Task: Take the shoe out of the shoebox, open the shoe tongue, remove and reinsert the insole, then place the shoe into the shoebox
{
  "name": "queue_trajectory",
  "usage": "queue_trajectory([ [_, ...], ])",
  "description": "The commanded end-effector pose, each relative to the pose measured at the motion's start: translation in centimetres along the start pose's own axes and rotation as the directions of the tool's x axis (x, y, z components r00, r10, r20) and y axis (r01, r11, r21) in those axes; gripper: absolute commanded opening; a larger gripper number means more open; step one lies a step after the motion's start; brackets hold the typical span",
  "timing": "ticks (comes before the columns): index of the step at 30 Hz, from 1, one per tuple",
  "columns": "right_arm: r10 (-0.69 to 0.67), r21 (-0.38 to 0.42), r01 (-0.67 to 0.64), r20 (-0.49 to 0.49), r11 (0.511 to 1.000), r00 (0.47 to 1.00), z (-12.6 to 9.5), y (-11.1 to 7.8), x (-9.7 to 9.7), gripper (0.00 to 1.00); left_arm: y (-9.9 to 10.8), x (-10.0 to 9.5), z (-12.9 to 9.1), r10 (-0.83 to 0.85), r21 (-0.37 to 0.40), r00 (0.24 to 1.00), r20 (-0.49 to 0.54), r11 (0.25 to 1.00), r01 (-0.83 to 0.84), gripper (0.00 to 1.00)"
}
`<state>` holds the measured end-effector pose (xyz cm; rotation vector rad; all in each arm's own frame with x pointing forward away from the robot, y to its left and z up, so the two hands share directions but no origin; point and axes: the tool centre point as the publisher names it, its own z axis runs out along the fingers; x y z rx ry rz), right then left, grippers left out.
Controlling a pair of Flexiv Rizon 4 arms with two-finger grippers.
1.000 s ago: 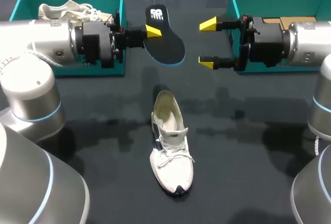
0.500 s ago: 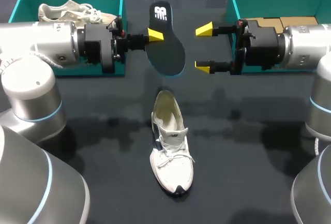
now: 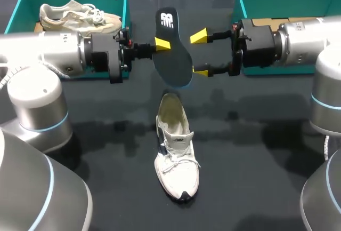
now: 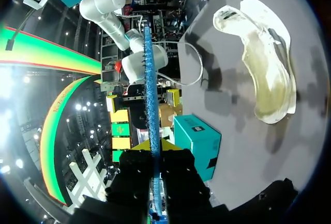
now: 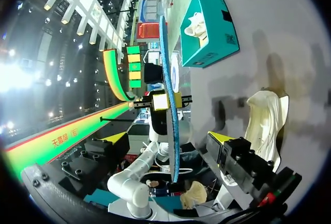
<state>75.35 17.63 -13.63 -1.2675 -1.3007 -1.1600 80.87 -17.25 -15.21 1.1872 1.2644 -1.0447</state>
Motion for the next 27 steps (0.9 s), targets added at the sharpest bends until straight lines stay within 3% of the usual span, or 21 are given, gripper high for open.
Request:
queue_trajectory([
  [1, -0.015, 0.02, 0.015, -0.004, 1.0, 1.0, 0.8, 0.7, -0.8, 0.89, -0.1, 0.1, 0.1, -0.015, -0.006, 1.0, -0.003, 1.0, 0.015, 0.0],
  [2, -0.017, 0.022, 0.018, -0.006, 1.0, 1.0, 0.9, 0.7, -0.9, 0.81, -0.1, 0.2, 0.2, -0.018, -0.003, 1.0, -0.002, 1.0, 0.018, 0.0],
  [9, -0.056, 0.04, 0.056, -0.004, 0.998, 0.998, 1.7, 0.9, -1.4, 0.62, -0.3, 0.4, 0.4, -0.024, 0.003, 1.0, -0.007, 1.0, 0.024, 0.0],
  [11, -0.068, 0.045, 0.068, -0.001, 0.997, 0.998, 1.9, 1.0, -1.5, 0.51, -0.3, 0.4, 0.4, -0.024, 0.0, 1.0, -0.01, 1.0, 0.024, 0.0],
  [27, -0.12, 0.063, 0.119, 0.003, 0.991, 0.993, 2.8, 0.7, -1.5, 0.4, 0.1, 0.6, 0.9, -0.017, -0.005, 1.0, -0.024, 1.0, 0.017, 0.0],
])
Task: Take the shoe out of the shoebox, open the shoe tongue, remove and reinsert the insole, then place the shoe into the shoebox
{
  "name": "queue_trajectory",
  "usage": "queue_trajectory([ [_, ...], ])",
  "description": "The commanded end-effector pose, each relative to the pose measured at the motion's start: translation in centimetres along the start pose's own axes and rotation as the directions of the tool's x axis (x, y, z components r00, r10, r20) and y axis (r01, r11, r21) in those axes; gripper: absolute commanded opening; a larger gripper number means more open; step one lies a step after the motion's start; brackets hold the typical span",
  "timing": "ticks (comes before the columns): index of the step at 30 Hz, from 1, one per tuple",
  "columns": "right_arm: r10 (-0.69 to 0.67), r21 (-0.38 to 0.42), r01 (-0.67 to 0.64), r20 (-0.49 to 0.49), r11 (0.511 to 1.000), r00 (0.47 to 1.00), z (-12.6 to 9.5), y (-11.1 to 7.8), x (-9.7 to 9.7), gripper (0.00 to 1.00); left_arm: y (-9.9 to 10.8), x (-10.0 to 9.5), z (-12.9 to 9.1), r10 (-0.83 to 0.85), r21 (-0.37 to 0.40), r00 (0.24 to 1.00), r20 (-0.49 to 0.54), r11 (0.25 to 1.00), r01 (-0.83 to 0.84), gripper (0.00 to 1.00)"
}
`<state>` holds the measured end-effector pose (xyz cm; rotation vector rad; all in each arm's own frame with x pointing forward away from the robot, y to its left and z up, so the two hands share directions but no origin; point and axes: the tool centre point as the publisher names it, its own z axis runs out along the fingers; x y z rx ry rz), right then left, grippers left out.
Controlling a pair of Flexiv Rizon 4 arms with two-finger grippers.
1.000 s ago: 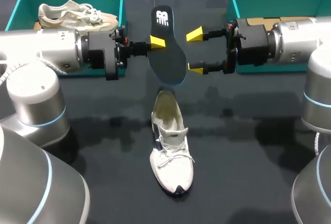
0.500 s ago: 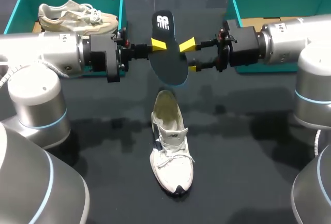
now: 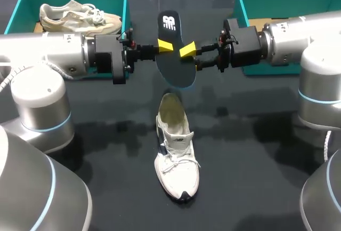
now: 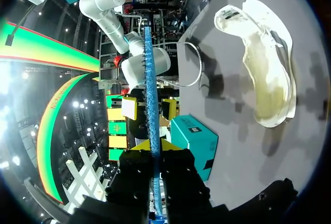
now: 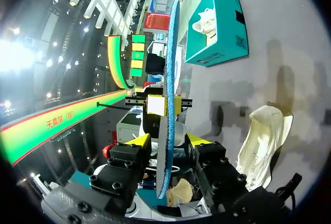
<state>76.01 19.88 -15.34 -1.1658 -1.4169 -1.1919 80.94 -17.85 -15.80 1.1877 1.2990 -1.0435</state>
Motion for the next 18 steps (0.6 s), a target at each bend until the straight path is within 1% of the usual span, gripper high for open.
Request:
queue_trajectory([
  [1, -0.005, 0.006, 0.005, 0.001, 1.0, 1.0, 0.41, 0.03, 0.0, 0.39, 0.19, 0.06, 0.26, 0.003, 0.001, 1.0, -0.001, 1.0, -0.003, 0.0],
  [13, 0.001, 0.039, 0.0, -0.002, 0.999, 1.0, 1.18, -0.03, 0.19, 0.35, 0.34, 0.31, 0.37, 0.008, 0.007, 1.0, -0.005, 1.0, -0.008, 0.0],
  [18, 0.022, 0.055, -0.022, -0.003, 0.998, 1.0, 1.4, 0.13, 0.13, 0.3, 0.34, 0.34, 0.32, 0.014, 0.009, 1.0, -0.005, 1.0, -0.014, 0.0],
])
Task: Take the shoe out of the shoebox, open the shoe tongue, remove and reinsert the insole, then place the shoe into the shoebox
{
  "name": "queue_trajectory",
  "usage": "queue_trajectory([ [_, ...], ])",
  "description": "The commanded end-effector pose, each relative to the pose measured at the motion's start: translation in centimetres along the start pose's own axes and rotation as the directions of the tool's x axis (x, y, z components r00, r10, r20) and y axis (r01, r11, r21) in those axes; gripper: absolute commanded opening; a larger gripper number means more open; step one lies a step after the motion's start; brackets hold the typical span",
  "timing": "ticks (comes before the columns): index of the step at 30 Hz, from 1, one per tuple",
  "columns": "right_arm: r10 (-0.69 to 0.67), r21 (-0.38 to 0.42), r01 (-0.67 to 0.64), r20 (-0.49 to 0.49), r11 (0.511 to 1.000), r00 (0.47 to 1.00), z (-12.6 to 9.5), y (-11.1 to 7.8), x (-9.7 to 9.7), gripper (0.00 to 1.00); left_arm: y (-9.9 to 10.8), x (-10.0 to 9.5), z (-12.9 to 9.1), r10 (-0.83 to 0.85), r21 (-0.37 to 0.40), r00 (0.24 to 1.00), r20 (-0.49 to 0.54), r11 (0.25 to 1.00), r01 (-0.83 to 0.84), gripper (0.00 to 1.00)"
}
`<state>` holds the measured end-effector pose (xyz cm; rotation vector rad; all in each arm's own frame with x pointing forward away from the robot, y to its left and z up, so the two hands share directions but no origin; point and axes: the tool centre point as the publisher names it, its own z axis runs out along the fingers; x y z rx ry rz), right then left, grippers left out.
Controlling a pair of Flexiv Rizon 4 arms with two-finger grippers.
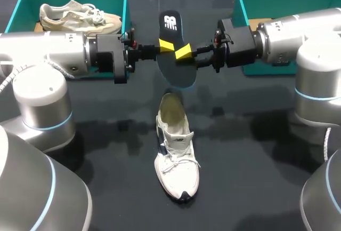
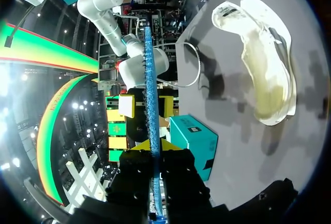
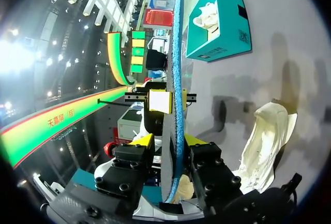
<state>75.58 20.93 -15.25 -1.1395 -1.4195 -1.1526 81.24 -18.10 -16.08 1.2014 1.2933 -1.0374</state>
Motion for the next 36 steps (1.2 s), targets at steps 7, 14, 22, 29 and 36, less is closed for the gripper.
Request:
queue_trajectory([
  [7, 0.024, 0.027, -0.025, 0.003, 0.999, 1.0, 0.7, 0.5, -0.4, 0.22, 0.1, 0.1, -0.1, 0.01, 0.0, 1.0, 0.001, 1.0, -0.01, 0.0],
  [14, 0.021, 0.031, -0.021, 0.003, 0.999, 1.0, 0.9, 0.5, -0.3, 0.15, 0.0, 0.1, 0.0, 0.014, -0.002, 1.0, -0.001, 1.0, -0.014, 0.0],
  [22, 0.02, 0.032, -0.02, 0.0, 0.999, 1.0, 1.0, 0.5, -0.4, 0.0, 0.0, 0.1, 0.1, 0.018, -0.007, 1.0, -0.004, 1.0, -0.018, 0.0],
  [29, 0.017, 0.025, -0.017, 0.002, 1.0, 1.0, 1.0, 0.5, -0.4, 0.0, -0.2, 0.2, 0.1, 0.014, 0.0, 1.0, -0.015, 1.0, -0.014, 0.0],
  [36, 0.0, 0.004, 0.0, 0.0, 1.0, 1.0, 0.5, 0.3, -0.5, 0.0, -0.5, 0.1, -2.0, -0.012, -0.015, 0.999, -0.052, 1.0, 0.011, 1.0],
])
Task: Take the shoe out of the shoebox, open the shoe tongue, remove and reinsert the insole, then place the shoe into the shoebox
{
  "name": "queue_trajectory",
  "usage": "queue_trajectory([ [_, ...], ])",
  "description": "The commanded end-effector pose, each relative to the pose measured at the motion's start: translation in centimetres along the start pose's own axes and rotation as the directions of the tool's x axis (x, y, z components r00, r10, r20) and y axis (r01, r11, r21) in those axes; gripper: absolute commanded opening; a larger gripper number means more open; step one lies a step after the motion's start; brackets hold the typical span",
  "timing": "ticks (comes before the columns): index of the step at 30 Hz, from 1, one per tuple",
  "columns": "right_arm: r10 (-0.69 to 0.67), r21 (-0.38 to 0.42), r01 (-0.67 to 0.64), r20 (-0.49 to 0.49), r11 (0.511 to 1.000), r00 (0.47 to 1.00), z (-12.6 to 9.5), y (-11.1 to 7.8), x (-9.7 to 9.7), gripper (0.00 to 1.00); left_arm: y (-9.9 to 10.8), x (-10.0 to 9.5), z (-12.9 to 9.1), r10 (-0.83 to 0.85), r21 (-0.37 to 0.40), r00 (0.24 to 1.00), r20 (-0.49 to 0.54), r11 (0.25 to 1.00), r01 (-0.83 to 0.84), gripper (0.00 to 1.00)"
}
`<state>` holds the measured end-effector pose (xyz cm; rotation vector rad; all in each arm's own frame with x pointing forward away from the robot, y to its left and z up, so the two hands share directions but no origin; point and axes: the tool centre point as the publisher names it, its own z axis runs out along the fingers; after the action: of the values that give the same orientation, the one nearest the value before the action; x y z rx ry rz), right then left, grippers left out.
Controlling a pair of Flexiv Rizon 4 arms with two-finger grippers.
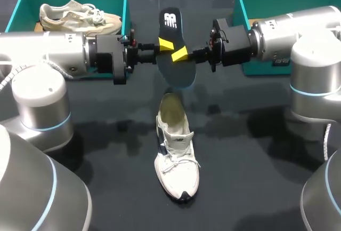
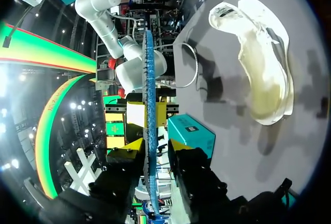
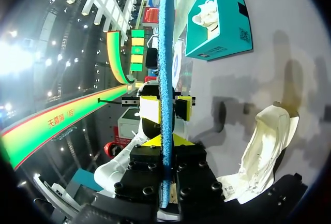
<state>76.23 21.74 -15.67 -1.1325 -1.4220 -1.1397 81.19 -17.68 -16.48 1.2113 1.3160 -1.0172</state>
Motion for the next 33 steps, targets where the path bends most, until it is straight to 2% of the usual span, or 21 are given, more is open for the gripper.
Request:
queue_trajectory([
  [1, -0.007, -0.01, 0.007, -0.001, 1.0, 1.0, -0.3, -0.4, -0.2, 0.0, -0.5, -0.3, -2.1, -0.019, -0.017, 0.999, -0.039, 1.0, 0.018, 1.0],
  [8, -0.031, -0.021, 0.031, 0.003, 0.999, 1.0, -1.1, -0.5, -0.4, 0.0, -0.8, 0.1, -5.8, -0.145, -0.063, 0.976, -0.162, 0.989, 0.136, 1.0],
  [9, -0.036, -0.025, 0.036, 0.001, 0.999, 0.999, -1.2, -0.5, -0.5, 0.0, -0.8, 0.3, -6.2, -0.114, -0.072, 0.973, -0.203, 0.992, 0.101, 1.0],
  [11, -0.036, -0.014, 0.036, -0.023, 0.999, 0.999, -1.3, -0.4, -1.1, 0.0, -0.8, 0.3, -6.2, -0.114, -0.072, 0.973, -0.203, 0.992, 0.101, 1.0],
  [25, -0.036, -0.014, 0.036, -0.023, 0.999, 0.999, -1.3, -0.4, -1.1, 0.0, -0.8, 0.3, -6.2, -0.114, -0.072, 0.973, -0.203, 0.992, 0.101, 1.0],
  [29, -0.055, -0.038, 0.054, -0.028, 0.998, 0.998, -1.7, -0.6, -1.5, 0.0, 0.0, 0.7, -5.9, -0.334, -0.205, 0.909, -0.249, 0.936, 0.288, 1.0],
  [33, -0.107, -0.062, 0.105, -0.018, 0.992, 0.994, -2.1, -1.0, -1.8, 0.0, 1.1, 0.7, -7.1, -0.584, -0.348, 0.768, -0.265, 0.8, 0.488, 1.0],
])
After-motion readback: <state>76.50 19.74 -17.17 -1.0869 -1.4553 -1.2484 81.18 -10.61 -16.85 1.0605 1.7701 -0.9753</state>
